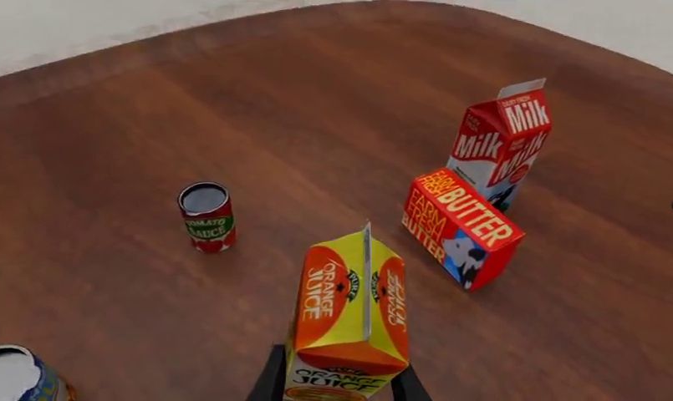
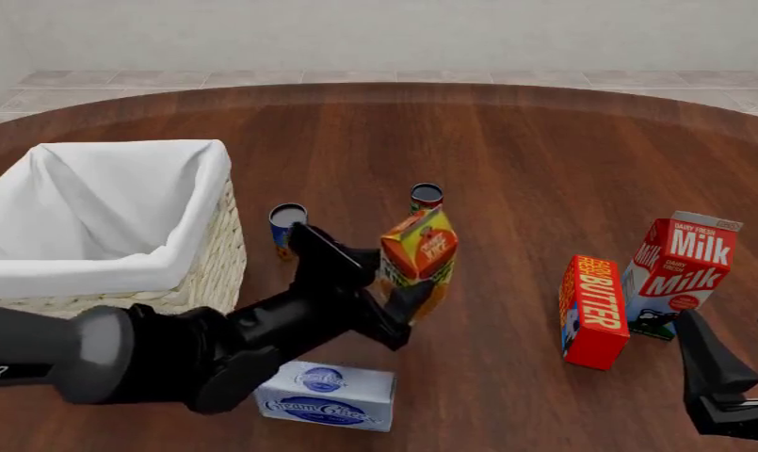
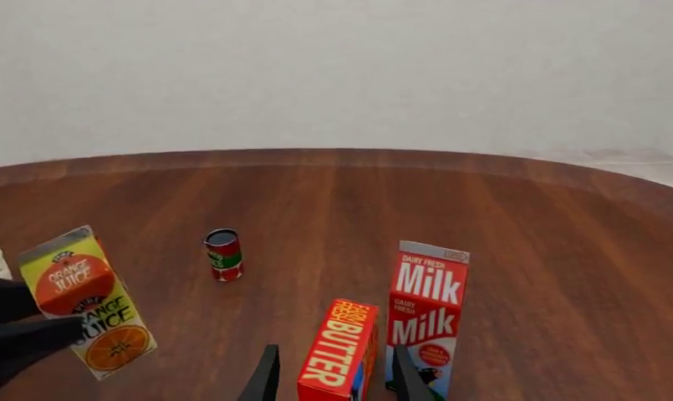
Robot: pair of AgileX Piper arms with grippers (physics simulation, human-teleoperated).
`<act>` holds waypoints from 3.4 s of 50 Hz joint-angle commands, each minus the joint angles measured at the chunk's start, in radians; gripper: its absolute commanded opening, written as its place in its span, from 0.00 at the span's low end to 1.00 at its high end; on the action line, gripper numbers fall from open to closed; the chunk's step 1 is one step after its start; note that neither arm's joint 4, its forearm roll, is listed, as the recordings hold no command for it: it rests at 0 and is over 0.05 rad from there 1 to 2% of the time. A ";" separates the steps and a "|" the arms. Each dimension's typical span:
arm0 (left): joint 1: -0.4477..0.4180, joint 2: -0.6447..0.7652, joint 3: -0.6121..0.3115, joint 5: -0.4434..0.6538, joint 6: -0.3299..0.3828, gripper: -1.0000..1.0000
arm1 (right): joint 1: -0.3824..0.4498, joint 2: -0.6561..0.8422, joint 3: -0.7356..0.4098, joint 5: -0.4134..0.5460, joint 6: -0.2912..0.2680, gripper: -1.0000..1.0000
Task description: Pick up the orange juice, and put it in the basket.
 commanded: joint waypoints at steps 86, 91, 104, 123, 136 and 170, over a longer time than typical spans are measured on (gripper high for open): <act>0.328 -0.744 -0.472 1.216 -0.171 0.00 | 0.002 -0.020 0.000 0.011 0.012 1.00; 0.405 -0.754 -0.444 1.225 -0.169 0.00 | 0.002 -0.016 0.000 0.009 0.013 1.00; 0.530 -0.714 -0.539 1.313 -0.061 0.00 | 0.002 -0.011 0.000 0.006 0.012 1.00; 0.684 -0.683 -0.527 1.308 -0.025 0.00 | 0.011 -0.008 0.000 0.004 0.010 1.00; 0.801 -0.633 -0.441 1.215 -0.014 0.00 | 0.012 -0.003 0.000 0.001 0.007 1.00; 0.884 -0.609 -0.224 1.059 -0.034 0.00 | 0.015 0.014 0.000 -0.008 0.000 1.00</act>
